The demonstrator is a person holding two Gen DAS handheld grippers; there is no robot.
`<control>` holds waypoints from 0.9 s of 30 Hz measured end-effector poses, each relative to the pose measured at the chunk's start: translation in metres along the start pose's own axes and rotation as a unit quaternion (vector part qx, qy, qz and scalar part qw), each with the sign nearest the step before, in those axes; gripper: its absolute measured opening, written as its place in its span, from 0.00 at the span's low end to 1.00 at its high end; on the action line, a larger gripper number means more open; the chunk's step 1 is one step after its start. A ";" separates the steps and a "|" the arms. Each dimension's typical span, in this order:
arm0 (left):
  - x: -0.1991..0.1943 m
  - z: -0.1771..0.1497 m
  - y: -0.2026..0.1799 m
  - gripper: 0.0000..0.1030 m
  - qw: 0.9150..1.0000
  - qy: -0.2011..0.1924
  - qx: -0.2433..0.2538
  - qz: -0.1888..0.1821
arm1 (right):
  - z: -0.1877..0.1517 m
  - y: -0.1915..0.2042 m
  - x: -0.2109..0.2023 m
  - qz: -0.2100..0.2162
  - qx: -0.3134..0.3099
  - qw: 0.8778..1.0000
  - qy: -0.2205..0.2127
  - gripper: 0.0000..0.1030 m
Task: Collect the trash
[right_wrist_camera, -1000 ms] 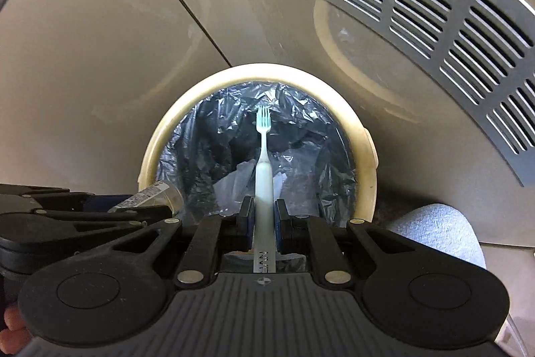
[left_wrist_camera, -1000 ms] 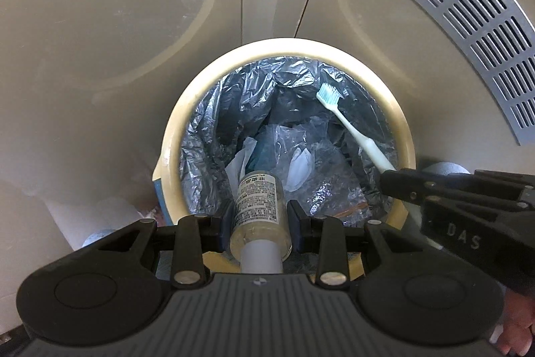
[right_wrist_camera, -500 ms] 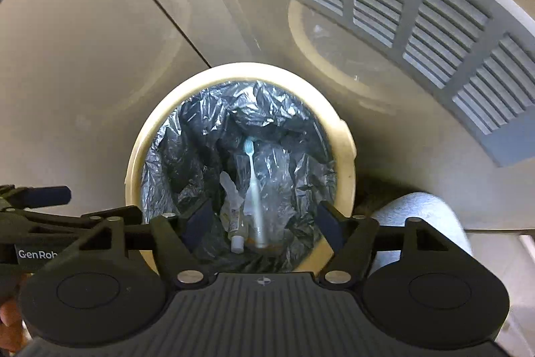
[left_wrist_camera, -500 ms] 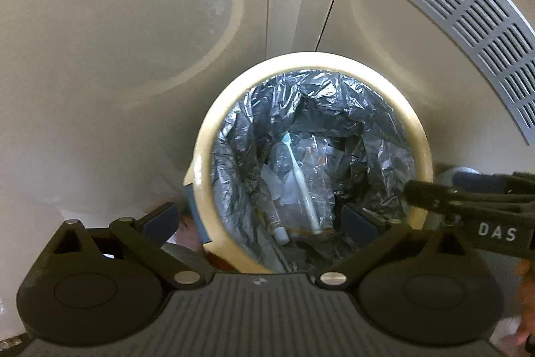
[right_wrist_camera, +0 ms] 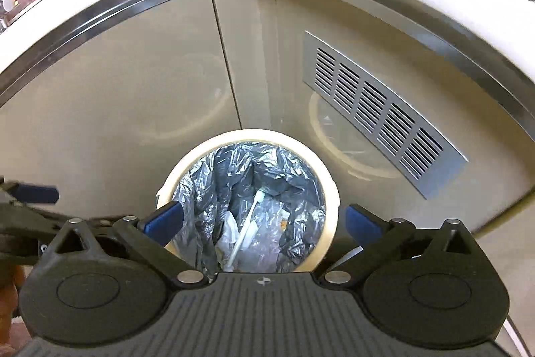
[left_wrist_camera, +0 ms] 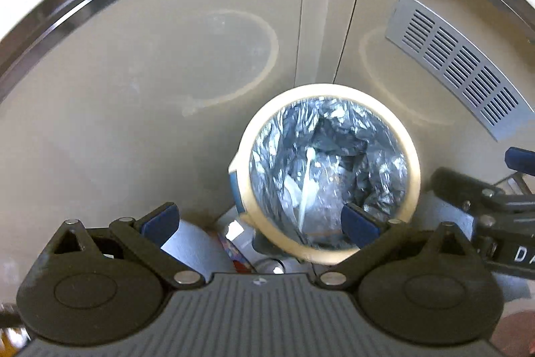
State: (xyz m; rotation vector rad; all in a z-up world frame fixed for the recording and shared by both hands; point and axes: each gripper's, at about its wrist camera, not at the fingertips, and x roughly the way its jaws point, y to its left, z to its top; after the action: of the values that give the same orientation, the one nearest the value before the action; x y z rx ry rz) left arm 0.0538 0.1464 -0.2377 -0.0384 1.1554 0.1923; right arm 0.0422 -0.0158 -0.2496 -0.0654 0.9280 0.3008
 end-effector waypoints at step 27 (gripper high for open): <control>-0.015 -0.033 0.001 1.00 0.999 0.000 0.014 -0.030 | -0.013 0.019 -0.032 -0.065 -0.034 0.997 0.008 1.00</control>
State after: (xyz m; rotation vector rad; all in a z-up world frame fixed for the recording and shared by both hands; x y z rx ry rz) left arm 0.0183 0.1416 -0.2374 -0.0492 1.1548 0.1235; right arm 0.0083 -0.0072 -0.2306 -0.1895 0.9249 0.2112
